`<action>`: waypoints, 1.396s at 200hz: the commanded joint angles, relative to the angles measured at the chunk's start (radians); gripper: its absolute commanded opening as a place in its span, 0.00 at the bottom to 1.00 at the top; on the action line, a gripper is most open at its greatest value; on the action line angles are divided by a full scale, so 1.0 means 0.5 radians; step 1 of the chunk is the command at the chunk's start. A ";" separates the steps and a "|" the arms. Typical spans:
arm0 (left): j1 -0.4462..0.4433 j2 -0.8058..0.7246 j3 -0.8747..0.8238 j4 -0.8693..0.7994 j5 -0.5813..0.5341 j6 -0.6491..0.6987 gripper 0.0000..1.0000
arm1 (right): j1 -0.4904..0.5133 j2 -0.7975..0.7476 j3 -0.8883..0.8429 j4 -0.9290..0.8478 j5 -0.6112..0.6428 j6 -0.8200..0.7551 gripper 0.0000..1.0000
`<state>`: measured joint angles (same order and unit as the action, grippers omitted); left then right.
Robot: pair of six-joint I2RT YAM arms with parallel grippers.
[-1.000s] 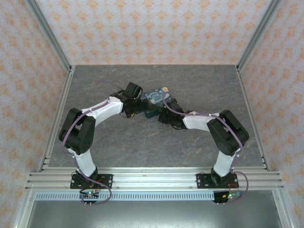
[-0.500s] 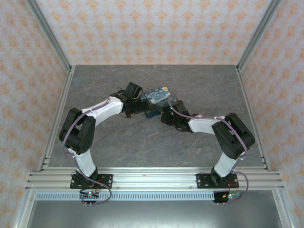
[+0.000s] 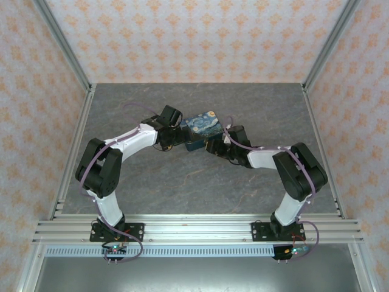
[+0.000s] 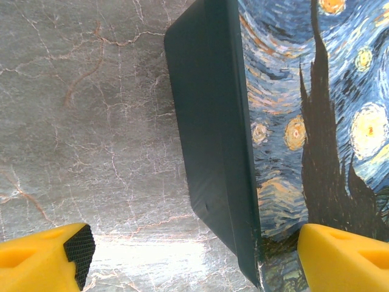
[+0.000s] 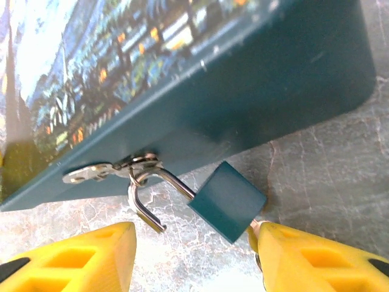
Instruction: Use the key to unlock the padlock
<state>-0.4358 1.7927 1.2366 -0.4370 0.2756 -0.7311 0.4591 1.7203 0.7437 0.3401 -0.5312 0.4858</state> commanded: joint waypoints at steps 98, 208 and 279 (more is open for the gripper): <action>0.001 0.029 0.025 -0.037 -0.058 0.026 0.87 | 0.045 0.134 -0.023 0.310 -0.211 0.164 0.48; 0.002 0.041 0.027 -0.046 -0.061 0.051 0.87 | 0.084 -0.132 -0.197 0.200 0.046 0.172 0.50; 0.001 0.035 0.029 -0.058 -0.068 0.060 0.87 | 0.073 0.052 -0.088 0.363 0.037 0.263 0.54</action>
<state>-0.4366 1.7943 1.2366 -0.4370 0.2756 -0.7307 0.5003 1.7149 0.6613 0.4633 -0.5308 0.5930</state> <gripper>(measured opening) 0.870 0.545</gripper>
